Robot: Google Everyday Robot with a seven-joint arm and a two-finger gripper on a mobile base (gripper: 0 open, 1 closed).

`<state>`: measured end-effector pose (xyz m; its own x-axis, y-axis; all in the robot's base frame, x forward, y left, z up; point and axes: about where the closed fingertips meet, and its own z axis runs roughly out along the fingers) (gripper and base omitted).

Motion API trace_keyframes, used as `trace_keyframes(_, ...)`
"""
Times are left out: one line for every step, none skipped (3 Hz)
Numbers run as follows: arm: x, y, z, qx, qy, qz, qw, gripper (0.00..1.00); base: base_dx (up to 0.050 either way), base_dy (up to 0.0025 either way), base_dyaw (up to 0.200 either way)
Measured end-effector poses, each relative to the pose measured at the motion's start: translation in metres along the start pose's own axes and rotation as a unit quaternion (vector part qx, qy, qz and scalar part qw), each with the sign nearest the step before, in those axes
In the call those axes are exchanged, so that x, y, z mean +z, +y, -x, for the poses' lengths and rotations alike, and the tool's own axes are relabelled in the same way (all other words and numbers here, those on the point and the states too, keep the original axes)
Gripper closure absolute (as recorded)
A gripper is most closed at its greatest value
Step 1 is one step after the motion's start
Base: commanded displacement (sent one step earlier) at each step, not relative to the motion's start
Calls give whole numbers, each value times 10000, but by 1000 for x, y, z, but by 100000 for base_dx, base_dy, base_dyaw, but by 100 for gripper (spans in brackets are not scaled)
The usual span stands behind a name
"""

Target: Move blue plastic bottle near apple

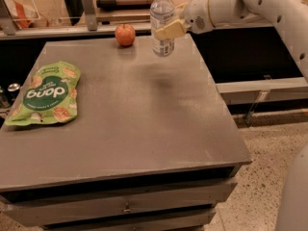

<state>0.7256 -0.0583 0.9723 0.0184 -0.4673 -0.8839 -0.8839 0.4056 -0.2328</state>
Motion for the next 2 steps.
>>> trace_keyframes(21, -3, 6, -36, 217, -136, 9997, 100, 0, 0, 0)
trace_keyframes(46, -11, 8, -43, 436, -241, 9987, 100, 0, 0, 0)
